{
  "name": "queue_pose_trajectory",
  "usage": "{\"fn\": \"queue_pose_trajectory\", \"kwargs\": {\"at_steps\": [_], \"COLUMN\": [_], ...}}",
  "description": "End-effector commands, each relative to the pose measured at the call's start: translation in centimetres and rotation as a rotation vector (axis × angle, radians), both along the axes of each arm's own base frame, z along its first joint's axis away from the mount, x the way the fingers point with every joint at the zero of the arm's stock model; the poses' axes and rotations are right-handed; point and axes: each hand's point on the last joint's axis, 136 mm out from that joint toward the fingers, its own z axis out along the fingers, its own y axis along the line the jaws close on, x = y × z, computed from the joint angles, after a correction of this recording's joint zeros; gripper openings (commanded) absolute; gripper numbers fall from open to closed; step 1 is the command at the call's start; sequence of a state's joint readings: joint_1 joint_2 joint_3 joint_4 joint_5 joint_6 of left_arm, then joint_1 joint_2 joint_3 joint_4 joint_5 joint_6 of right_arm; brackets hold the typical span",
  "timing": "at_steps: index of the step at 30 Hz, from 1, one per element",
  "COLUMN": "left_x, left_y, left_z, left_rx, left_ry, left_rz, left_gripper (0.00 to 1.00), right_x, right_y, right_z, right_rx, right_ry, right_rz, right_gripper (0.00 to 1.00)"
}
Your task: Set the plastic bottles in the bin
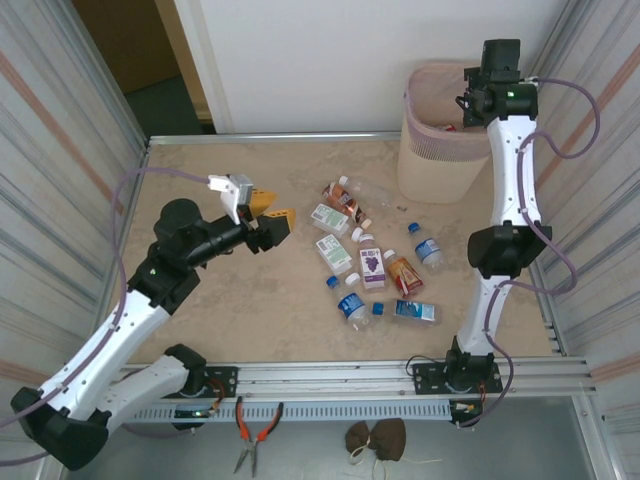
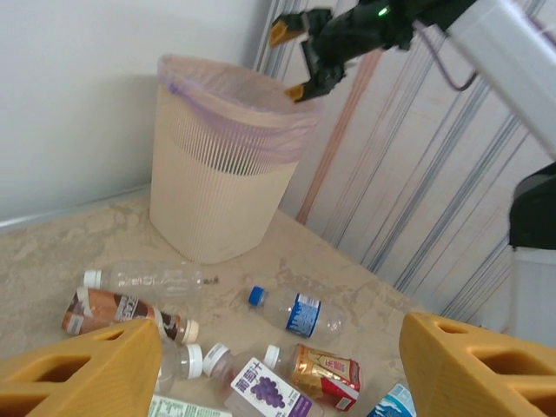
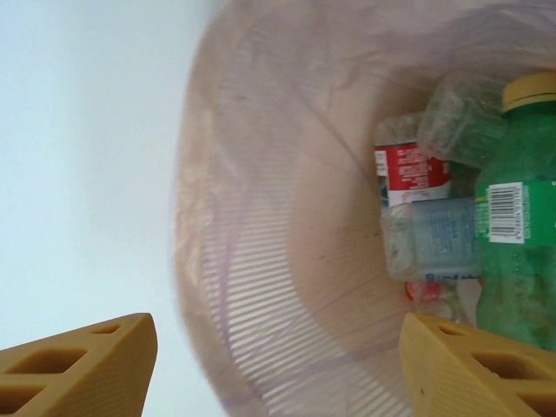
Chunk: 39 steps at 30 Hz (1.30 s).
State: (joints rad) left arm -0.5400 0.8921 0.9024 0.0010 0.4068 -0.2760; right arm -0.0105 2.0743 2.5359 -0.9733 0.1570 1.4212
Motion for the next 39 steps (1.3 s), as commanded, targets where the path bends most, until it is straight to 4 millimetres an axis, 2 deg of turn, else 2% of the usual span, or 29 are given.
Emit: {"fn": "queue_pose_trajectory", "kwargs": {"at_steps": [1,5,9,15,19,25,26,27,31,34,39], "left_x": [0.8,2.3,4.3,6.6,7.6,7.9,8.0,8.0,8.4,8.6,8.5], "left_y": [0.2,0.2,0.8,0.7,-0.1,-1.5,-1.9,-2.2,-3.9,-5.4,-7.8], "left_z": [0.8,-0.8,-4.0,-8.6,-12.2,-17.0,-17.7,-18.5,-21.2,-23.2,-26.2], "left_rx": [-0.012,0.023,0.07,0.084,0.151,0.204,0.203,0.212,0.256,0.261,0.276], "left_ry": [0.027,0.127,0.278,0.505,0.648,0.849,0.888,0.918,1.003,1.076,1.192], "left_rz": [0.032,0.086,0.195,0.31,0.428,0.617,0.628,0.637,0.669,0.672,0.664], "left_gripper": [0.72,0.68,0.66,0.64,0.66,0.72,0.73,0.73,0.8,0.85,0.88], "right_x": [-1.4,-2.4,-4.0,-7.0,-9.2,-12.1,-12.6,-12.9,-14.4,-15.3,-16.4], "right_y": [0.7,1.8,2.9,4.0,4.0,3.1,2.9,2.7,1.7,1.1,-0.1], "right_z": [4.1,5.8,6.8,6.7,6.1,3.6,3.7,2.4,1.2,0.6,-0.3], "right_rx": [-0.089,-0.188,-0.333,-0.464,-0.512,-0.539,-0.549,-0.553,-0.56,-0.564,-0.557], "right_ry": [-0.079,-0.095,-0.085,-0.05,-0.03,0.016,0.018,0.05,0.082,0.097,0.119], "right_rz": [0.076,0.169,0.268,0.335,0.341,0.329,0.324,0.328,0.316,0.308,0.289], "right_gripper": [0.71,0.71,0.71,0.71,0.71,0.71,0.71,0.71,0.71,0.71,0.71]}}
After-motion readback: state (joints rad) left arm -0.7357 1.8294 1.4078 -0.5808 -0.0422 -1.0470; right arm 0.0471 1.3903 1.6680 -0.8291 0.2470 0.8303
